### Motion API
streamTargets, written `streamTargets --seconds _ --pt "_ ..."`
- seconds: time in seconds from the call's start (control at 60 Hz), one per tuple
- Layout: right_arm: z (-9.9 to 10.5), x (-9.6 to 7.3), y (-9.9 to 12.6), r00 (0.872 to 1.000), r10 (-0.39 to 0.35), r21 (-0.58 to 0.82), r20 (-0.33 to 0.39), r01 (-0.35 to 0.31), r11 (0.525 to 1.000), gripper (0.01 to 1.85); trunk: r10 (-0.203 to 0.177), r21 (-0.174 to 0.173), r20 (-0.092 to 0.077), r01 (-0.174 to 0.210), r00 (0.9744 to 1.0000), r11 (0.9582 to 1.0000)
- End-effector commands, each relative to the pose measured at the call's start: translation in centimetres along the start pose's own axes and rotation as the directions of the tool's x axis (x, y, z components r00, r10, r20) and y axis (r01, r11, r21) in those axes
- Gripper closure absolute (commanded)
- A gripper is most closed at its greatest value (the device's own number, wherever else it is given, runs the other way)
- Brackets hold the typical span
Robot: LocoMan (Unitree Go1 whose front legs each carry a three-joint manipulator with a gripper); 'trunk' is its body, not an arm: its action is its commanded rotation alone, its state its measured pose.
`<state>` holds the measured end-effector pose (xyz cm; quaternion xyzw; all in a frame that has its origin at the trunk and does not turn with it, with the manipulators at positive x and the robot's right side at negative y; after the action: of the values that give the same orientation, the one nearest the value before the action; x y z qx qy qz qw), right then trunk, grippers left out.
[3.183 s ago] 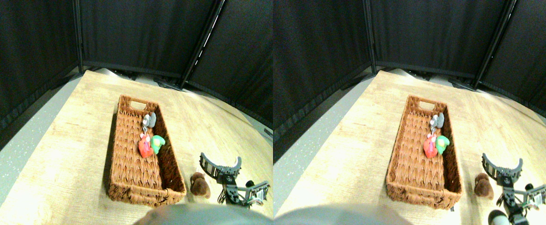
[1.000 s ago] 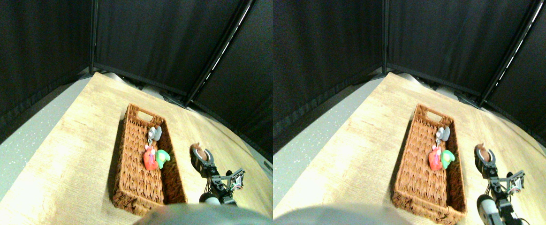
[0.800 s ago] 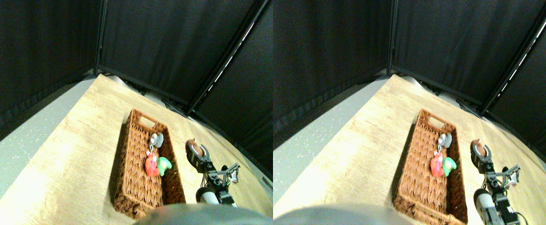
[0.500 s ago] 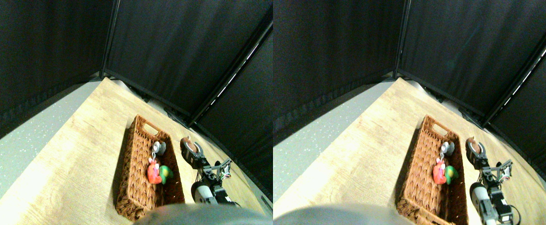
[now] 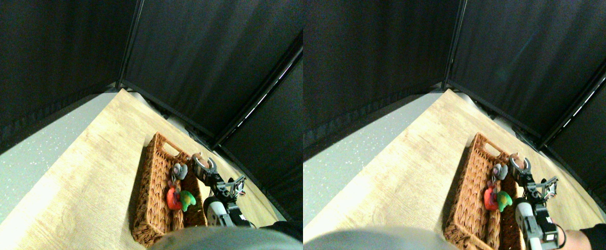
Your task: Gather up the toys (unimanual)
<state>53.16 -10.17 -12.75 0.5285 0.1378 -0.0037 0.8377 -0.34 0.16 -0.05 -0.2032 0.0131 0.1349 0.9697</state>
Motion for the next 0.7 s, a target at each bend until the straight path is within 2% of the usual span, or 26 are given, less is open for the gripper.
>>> streamTargets --seconds 0.017,0.1,0.15,0.3,0.367,0.4,0.5,0.567,0.583,0.65,0.7 --pt "0.4 -0.1 0.1 1.000 -0.005 -0.066 -0.004 0.005 0.998 0.85 0.020 0.000 -0.015 -0.020 0.9997 0.9998" --pt "0.6 -0.1 0.0 1.000 -0.012 -0.050 0.006 0.012 0.999 0.81 0.019 0.004 -0.017 -0.019 0.9997 0.9998" --pt "0.7 -0.1 -0.1 1.000 -0.009 -0.043 0.014 0.010 0.999 0.90 0.015 0.009 -0.017 -0.015 0.9997 0.9999" --pt "1.7 -0.1 -0.4 0.998 -0.007 -0.044 0.057 0.009 0.999 0.94 -0.002 0.029 -0.021 0.002 0.9998 0.9996" --pt "2.9 -0.1 -0.7 0.996 0.021 -0.062 0.082 -0.015 0.998 1.10 -0.016 0.042 -0.025 0.017 0.9996 0.9990" --pt "3.5 -0.4 -0.8 0.990 0.013 -0.063 0.137 -0.004 0.998 1.11 -0.021 0.047 -0.028 0.023 0.9994 0.9986" --pt "5.0 -0.8 -1.3 0.981 -0.004 -0.029 0.195 0.010 1.000 1.10 -0.041 0.067 -0.036 0.044 0.9985 0.9968" --pt "6.9 -1.4 -2.1 0.968 0.011 -0.041 0.252 -0.001 0.999 1.14 -0.057 0.080 -0.043 0.061 0.9974 0.9950" --pt "7.2 -1.6 -2.3 0.959 0.004 -0.049 0.285 0.011 0.999 1.13 -0.064 0.085 -0.045 0.068 0.9969 0.9941" --pt "8.6 -2.2 -2.9 0.947 0.007 -0.045 0.322 0.008 0.999 1.08 -0.084 0.104 -0.054 0.090 0.9950 0.9906" --pt "9.2 -2.9 -3.3 0.932 -0.008 -0.031 0.363 0.021 0.999 1.02 -0.094 0.112 -0.059 0.100 0.9938 0.9887"
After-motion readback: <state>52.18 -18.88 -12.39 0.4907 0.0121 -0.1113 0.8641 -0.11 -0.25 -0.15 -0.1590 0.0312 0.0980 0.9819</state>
